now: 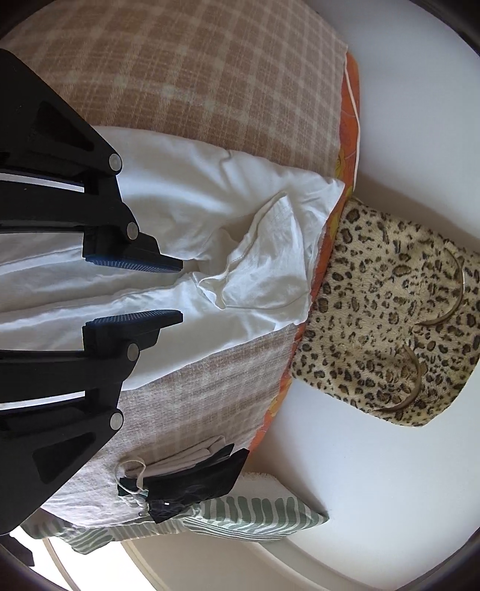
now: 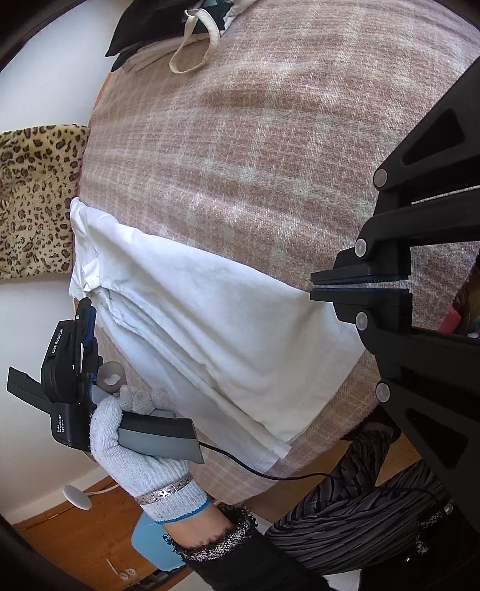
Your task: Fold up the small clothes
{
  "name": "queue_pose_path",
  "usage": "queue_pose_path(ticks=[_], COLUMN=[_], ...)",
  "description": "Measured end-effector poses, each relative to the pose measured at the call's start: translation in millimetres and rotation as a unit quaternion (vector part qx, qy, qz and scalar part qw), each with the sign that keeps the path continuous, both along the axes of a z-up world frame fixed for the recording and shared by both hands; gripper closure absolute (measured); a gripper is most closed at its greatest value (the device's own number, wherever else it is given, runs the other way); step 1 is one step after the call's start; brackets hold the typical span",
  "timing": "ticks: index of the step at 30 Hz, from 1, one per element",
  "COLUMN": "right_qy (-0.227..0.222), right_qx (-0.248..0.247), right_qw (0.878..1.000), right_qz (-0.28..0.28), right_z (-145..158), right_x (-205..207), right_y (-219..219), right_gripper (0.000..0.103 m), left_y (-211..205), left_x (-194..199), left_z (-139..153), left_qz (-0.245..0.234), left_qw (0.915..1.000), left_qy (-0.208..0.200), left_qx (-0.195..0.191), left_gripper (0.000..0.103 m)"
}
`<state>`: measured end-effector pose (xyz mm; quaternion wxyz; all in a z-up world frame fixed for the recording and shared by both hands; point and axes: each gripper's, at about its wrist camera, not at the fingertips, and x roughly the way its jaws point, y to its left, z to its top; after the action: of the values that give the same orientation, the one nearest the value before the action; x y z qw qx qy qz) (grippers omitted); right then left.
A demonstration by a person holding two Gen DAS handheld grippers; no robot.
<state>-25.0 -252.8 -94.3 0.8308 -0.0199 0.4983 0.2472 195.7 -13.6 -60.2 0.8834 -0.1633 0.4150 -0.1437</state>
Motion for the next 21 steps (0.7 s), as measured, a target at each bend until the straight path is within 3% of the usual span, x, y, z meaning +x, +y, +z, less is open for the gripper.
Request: queue_pose_path(ticks=[3, 5, 8, 11, 15, 18, 19, 21], right_qy=[-0.033, -0.045, -0.060, -0.062, -0.070, -0.061, -0.058, -0.050], right_qx=[0.041, 0.060, 0.059, 0.037, -0.020, -0.039, -0.040, -0.036], right_qw=[0.998, 0.996, 0.993, 0.989, 0.984, 0.983, 0.983, 0.984], right_qz=[0.018, 0.043, 0.087, 0.132, 0.162, 0.167, 0.169, 0.168], right_z=[20.1, 30.7, 40.1, 37.1, 23.3, 12.5, 10.5, 8.9], right_x=[-5.7, -8.2, -10.4, -12.4, -14.7, -9.8, -8.4, -6.1], right_y=[5.5, 18.5, 47.1, 81.2, 112.2, 116.1, 115.9, 118.0], right_gripper=[0.086, 0.073, 0.073, 0.073, 0.073, 0.084, 0.093, 0.098], left_y=[10.7, 20.9, 40.1, 53.9, 73.3, 87.2, 90.4, 95.9], left_x=[-23.5, -40.4, -61.8, -85.7, -116.6, -133.9, -138.5, -147.1], left_z=[19.7, 27.0, 25.6, 15.8, 3.5, -2.7, -5.3, -11.7], left_qz=[-0.013, -0.012, -0.004, -0.001, -0.001, 0.000, -0.003, -0.003], left_qw=[0.9998, 0.9997, 0.9999, 0.9999, 0.9993, 0.9990, 0.9989, 0.9988], left_qy=[-0.017, -0.021, -0.010, 0.003, 0.020, 0.026, 0.031, 0.039], left_qx=[0.001, 0.006, -0.001, 0.016, 0.033, 0.037, 0.035, 0.029], left_gripper=[0.066, 0.056, 0.055, 0.055, 0.055, 0.055, 0.055, 0.055])
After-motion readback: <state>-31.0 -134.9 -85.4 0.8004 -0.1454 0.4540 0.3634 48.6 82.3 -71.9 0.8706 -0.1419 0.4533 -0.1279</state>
